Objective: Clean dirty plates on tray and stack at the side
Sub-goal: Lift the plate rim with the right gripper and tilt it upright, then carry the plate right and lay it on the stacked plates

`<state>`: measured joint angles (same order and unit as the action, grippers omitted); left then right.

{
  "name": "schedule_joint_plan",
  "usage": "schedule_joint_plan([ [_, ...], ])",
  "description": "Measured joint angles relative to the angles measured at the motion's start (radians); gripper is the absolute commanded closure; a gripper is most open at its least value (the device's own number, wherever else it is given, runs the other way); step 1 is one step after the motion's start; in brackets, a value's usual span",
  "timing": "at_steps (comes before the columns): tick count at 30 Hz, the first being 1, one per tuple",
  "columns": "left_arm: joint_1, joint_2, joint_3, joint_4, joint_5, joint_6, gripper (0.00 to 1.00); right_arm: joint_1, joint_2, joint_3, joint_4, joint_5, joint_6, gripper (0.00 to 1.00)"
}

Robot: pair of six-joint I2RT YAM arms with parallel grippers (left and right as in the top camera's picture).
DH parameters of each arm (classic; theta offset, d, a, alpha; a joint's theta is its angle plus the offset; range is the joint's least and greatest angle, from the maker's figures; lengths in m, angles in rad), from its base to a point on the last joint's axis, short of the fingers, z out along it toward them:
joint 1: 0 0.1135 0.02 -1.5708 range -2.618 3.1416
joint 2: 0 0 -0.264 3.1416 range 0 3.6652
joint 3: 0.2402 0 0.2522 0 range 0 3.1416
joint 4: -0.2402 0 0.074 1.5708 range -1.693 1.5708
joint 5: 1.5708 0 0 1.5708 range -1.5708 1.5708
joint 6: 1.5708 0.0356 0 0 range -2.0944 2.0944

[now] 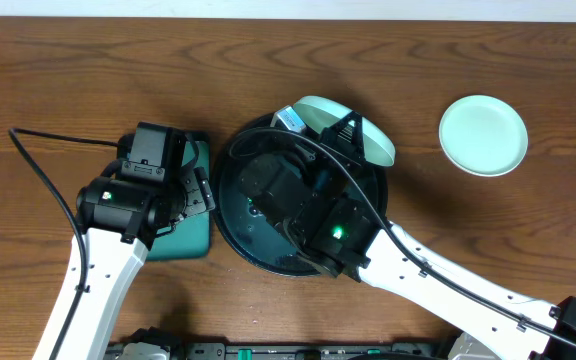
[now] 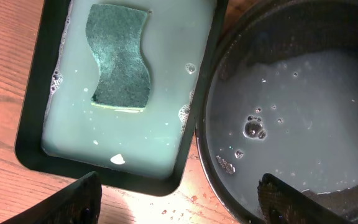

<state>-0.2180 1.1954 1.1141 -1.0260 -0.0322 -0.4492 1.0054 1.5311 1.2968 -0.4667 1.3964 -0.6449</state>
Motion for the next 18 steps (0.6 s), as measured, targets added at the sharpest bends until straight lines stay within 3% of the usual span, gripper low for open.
schedule_joint_plan([
  [18, 0.000, 0.000, 0.000, 0.000, 0.000, 0.000, 0.19, 0.000, 0.000, 0.000, -0.005, -0.004, 0.019, 0.99],
])
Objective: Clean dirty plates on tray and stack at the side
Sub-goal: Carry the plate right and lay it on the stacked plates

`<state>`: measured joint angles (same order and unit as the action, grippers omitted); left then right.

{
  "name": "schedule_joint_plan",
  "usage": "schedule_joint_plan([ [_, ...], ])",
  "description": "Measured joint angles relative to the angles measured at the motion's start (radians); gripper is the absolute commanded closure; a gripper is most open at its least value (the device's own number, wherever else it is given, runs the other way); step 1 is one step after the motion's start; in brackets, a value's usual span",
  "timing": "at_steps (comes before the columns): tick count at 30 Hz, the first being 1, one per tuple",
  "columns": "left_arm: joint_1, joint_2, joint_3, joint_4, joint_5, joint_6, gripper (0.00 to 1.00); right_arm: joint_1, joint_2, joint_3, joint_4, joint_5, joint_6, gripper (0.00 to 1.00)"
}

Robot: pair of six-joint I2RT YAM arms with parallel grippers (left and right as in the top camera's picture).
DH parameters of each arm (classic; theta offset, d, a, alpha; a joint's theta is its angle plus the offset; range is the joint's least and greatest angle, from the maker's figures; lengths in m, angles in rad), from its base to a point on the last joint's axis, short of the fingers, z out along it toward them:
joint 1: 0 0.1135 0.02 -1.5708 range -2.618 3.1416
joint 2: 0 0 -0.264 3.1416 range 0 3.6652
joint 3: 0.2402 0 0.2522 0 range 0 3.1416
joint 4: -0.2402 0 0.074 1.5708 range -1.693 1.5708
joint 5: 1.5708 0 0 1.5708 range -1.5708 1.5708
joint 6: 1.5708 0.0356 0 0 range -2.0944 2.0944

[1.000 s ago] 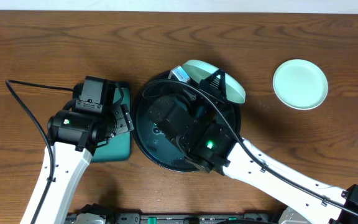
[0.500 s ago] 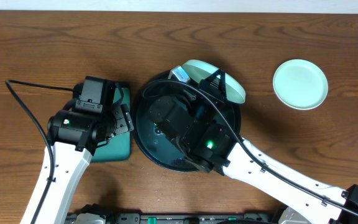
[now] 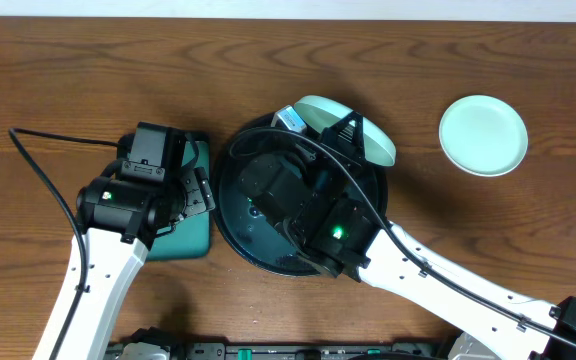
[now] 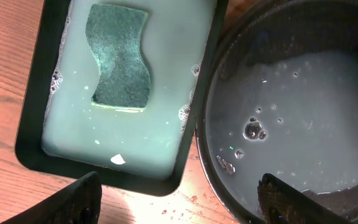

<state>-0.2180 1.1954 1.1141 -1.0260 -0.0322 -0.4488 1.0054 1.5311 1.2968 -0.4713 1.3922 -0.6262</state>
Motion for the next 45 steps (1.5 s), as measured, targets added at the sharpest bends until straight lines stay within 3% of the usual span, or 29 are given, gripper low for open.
schedule_joint_plan([
  [7, 0.000, 0.000, 0.000, -0.007, 0.000, 0.000, 0.19, 0.000, 0.000, 0.003, -0.138, -0.266, 0.127, 0.99],
  [13, 0.000, 0.000, 0.000, -0.014, 0.000, 0.000, 0.19, -0.032, 0.000, 0.007, 0.126, -0.023, 0.055, 0.99],
  [16, 0.000, 0.000, 0.000, -0.014, 0.000, 0.000, 0.19, -0.054, -0.001, 0.016, 0.042, -0.046, 0.085, 0.99],
  [20, 0.000, 0.000, 0.000, -0.018, 0.000, 0.000, 0.19, -0.058, 0.000, 0.015, -0.174, -0.303, 0.255, 0.99],
  [24, 0.000, 0.000, -0.001, -0.021, 0.000, 0.000, 0.19, -0.122, 0.003, 0.015, -0.267, -0.620, 0.542, 0.99],
  [30, 0.000, 0.000, -0.001, -0.021, 0.000, 0.000, 0.19, -0.338, 0.034, 0.015, -0.284, -0.991, 0.811, 0.99],
  [39, 0.000, 0.000, -0.001, -0.021, 0.000, 0.000, 0.19, -0.837, 0.048, 0.015, -0.259, -1.431, 0.989, 0.99],
  [45, 0.000, 0.000, -0.001, -0.021, 0.000, 0.000, 0.19, -1.154, 0.071, 0.015, -0.257, -1.579, 1.054, 0.99],
])
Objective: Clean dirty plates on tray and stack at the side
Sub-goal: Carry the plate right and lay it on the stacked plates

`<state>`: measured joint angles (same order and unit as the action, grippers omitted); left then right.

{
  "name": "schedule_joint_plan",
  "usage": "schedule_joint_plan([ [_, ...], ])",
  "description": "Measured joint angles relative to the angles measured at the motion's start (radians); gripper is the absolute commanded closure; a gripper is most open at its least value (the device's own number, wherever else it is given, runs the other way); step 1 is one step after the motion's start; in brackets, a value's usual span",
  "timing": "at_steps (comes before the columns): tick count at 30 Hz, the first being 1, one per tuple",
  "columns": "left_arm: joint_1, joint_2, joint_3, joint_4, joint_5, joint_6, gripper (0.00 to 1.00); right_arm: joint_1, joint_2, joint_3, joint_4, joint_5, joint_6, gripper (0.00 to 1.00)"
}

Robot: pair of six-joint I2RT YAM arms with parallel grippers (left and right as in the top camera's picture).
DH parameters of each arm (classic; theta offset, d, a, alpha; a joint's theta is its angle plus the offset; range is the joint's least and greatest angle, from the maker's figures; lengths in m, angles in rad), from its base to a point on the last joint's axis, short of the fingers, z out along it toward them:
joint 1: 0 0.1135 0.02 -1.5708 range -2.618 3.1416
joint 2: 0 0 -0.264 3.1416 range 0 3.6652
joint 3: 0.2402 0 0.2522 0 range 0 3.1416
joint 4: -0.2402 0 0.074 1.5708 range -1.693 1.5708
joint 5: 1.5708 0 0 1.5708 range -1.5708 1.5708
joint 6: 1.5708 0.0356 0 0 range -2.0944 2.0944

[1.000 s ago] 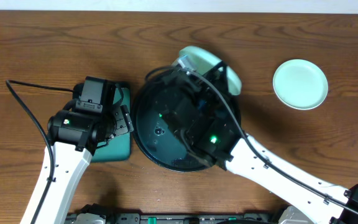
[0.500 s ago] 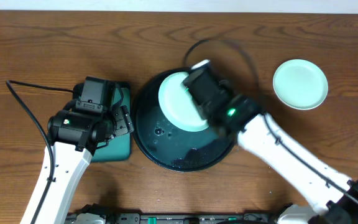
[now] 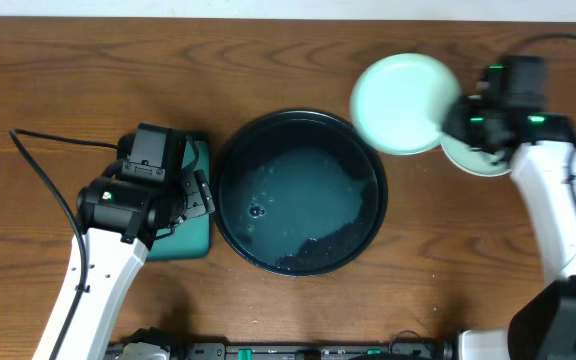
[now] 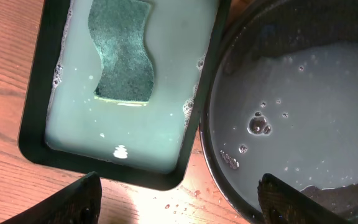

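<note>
A pale green plate hangs just past the right rim of the round dark basin, which holds bubbly water. My right gripper grips the plate's right edge. A second pale green plate lies on the table under that gripper, mostly covered. My left gripper is open with nothing between its fingers. It hovers over the gap between the basin and a black rectangular tray of soapy liquid with a green sponge in it.
Bare wooden table surrounds the basin and tray. A black cable runs from the left arm across the table's left side. Water drops lie on the wood between tray and basin.
My right arm has left the basin and now stands at the table's right side, with the plate carried there beside the lying plate. The left arm has barely shifted.
At both earlier moments my right arm lay across the basin, holding the plate tilted at its far rim, while the other plate lay alone at the right. Now the basin holds only water and the plate is held over by the lying plate. The left gripper stayed open above the sponge tray.
</note>
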<state>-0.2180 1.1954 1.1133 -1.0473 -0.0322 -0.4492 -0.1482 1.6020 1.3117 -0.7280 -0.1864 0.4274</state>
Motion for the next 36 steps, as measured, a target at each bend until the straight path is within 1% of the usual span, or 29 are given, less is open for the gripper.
schedule_joint_plan([
  [5, 0.000, 0.000, 0.000, 0.000, 0.000, 0.000, 0.19, -0.212, 0.096, 0.000, -0.015, -0.069, 0.014, 0.99],
  [9, 0.000, 0.000, 0.000, 0.000, 0.000, 0.000, 0.19, -0.330, 0.200, 0.000, -0.012, -0.114, 0.016, 0.99],
  [15, 0.000, 0.000, 0.000, 0.000, 0.000, 0.000, 0.19, -0.407, 0.321, 0.000, 0.034, -0.160, 0.018, 0.99],
  [21, 0.000, 0.000, 0.000, 0.000, 0.000, 0.000, 0.19, -0.414, 0.360, 0.000, 0.108, -0.195, 0.039, 0.99],
  [23, 0.000, 0.000, 0.000, 0.000, 0.000, 0.000, 0.19, -0.414, 0.361, 0.000, 0.130, -0.203, 0.059, 0.95],
  [24, 0.000, 0.000, 0.000, 0.000, 0.000, 0.000, 0.19, -0.414, 0.361, 0.000, 0.139, -0.207, 0.071, 0.89],
  [25, 0.000, 0.000, 0.000, 0.000, 0.000, 0.000, 0.19, -0.414, 0.361, 0.000, 0.146, -0.209, 0.087, 0.76],
  [26, 0.000, 0.000, 0.000, 0.000, 0.000, 0.000, 0.19, -0.414, 0.361, 0.000, 0.149, -0.212, 0.100, 0.66],
  [27, 0.000, 0.000, 0.000, 0.000, 0.000, 0.000, 0.19, -0.414, 0.361, 0.000, 0.150, -0.215, 0.107, 0.64],
  [29, 0.000, 0.000, 0.000, 0.000, 0.000, 0.000, 0.19, -0.414, 0.361, 0.000, 0.149, -0.218, 0.114, 0.62],
  [32, 0.000, 0.000, 0.000, 0.000, 0.000, 0.000, 0.19, -0.414, 0.361, 0.000, 0.141, -0.224, 0.119, 0.62],
  [34, 0.000, 0.000, 0.000, 0.000, 0.000, 0.000, 0.19, -0.414, 0.361, 0.000, 0.128, -0.233, 0.121, 0.68],
  [36, 0.000, 0.000, 0.000, 0.000, 0.000, 0.000, 0.19, -0.414, 0.361, 0.000, 0.116, -0.253, 0.117, 0.68],
])
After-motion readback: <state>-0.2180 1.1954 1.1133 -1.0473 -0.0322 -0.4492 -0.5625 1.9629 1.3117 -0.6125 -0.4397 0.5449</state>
